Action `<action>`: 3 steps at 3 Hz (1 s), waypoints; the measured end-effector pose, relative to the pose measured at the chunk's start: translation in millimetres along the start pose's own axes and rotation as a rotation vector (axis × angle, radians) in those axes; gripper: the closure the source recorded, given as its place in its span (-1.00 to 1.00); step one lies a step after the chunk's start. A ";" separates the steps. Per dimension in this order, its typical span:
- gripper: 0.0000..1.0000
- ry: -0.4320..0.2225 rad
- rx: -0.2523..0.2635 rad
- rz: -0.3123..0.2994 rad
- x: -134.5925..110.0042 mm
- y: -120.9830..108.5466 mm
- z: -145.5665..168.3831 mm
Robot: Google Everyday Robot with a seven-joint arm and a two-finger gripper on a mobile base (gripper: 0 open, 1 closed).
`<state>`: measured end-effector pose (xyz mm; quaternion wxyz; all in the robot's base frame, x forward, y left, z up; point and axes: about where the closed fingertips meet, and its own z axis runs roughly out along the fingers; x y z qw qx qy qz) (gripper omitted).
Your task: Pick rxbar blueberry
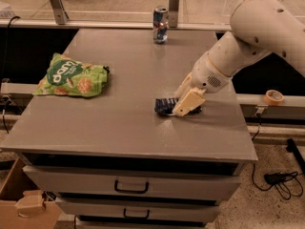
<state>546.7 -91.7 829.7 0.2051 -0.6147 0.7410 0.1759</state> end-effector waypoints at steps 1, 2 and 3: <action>1.00 0.000 0.000 0.000 -0.1 0.1 -0.2; 1.00 -0.062 0.011 -0.018 -12.5 3.4 -25.6; 1.00 -0.262 0.027 -0.078 -51.5 7.9 -87.6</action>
Offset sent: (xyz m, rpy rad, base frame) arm -0.0198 -0.0166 0.1510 0.2964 -0.1534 0.0402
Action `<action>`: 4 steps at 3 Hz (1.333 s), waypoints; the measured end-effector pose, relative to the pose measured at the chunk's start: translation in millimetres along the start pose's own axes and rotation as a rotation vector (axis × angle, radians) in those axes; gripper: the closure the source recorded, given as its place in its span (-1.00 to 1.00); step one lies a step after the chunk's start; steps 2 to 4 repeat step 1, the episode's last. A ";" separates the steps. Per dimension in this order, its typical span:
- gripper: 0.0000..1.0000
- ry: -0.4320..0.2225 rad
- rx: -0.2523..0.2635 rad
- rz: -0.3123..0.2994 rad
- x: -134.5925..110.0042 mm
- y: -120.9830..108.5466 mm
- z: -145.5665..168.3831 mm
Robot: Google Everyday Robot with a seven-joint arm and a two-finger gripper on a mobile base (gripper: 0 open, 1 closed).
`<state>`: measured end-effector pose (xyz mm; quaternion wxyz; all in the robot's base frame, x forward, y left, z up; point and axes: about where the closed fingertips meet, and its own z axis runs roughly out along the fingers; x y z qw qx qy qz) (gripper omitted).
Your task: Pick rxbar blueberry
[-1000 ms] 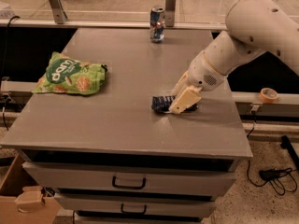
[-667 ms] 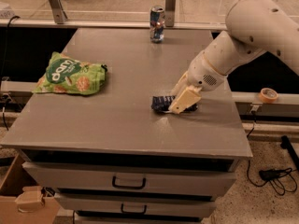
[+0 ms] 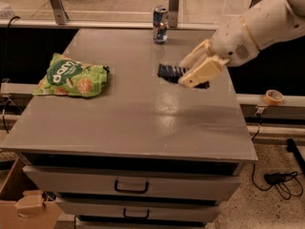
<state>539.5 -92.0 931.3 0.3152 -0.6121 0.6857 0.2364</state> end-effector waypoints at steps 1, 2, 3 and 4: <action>1.00 -0.058 0.007 -0.011 -21.5 -0.6 -10.3; 1.00 -0.058 0.007 -0.011 -21.5 -0.6 -10.3; 1.00 -0.058 0.007 -0.011 -21.5 -0.6 -10.3; 1.00 -0.058 0.007 -0.011 -21.5 -0.6 -10.3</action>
Offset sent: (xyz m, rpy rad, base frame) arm 0.0000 0.0000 0.0000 0.0000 0.0000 0.0000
